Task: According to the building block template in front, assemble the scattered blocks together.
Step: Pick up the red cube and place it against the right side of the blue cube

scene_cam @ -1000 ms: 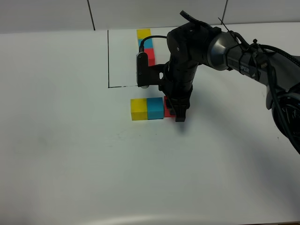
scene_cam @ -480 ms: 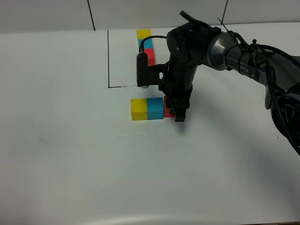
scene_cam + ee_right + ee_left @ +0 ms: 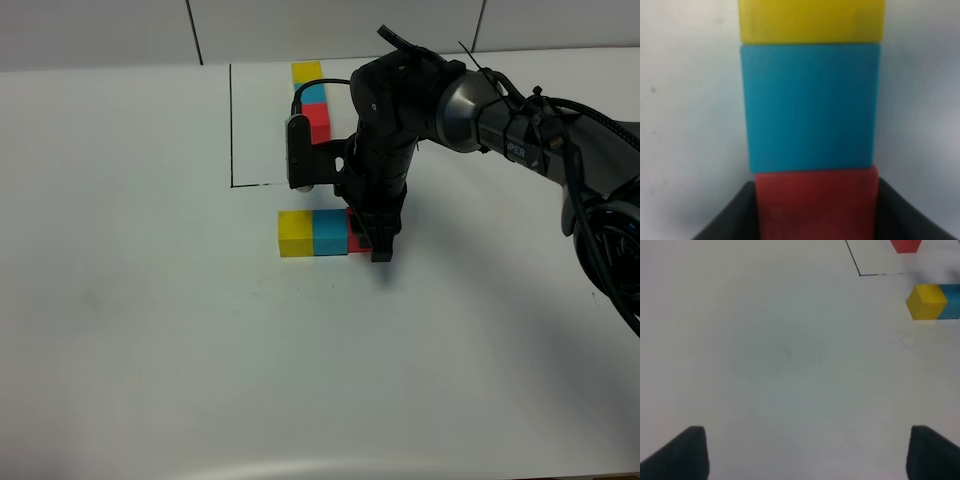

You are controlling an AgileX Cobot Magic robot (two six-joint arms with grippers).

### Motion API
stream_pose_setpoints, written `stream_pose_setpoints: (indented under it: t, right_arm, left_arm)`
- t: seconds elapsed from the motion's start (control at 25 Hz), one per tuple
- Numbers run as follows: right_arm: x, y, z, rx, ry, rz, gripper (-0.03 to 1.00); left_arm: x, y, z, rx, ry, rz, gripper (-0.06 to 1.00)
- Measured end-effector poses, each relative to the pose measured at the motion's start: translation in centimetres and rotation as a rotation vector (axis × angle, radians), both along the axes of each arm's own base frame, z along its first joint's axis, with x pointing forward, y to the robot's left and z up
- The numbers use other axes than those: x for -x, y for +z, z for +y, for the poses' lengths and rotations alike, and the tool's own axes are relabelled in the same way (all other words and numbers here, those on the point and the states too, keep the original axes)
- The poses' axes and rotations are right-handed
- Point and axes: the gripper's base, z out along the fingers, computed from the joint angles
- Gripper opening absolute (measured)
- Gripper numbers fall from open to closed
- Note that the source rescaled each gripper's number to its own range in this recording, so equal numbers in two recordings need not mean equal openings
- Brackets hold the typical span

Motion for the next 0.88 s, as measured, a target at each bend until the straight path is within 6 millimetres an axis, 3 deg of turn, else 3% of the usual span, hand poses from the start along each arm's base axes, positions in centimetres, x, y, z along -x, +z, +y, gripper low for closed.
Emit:
stream_pose_setpoints:
  t: [0.72,0.8,0.88]
  right_arm:
    - [0.01,0.00,0.00,0.000,0.001,0.001,0.02]
    - [0.01,-0.20,0.00,0.002,-0.004,0.006,0.11]
    - [0.17,-0.92,-0.07,0.023,-0.010,0.025,0.35]
  left_arm:
    - [0.00,0.00,0.00,0.000,0.000,0.000,0.84]
    - [0.00,0.00,0.00,0.000,0.000,0.000,0.84]
    - [0.00,0.00,0.00,0.000,0.000,0.000,0.84]
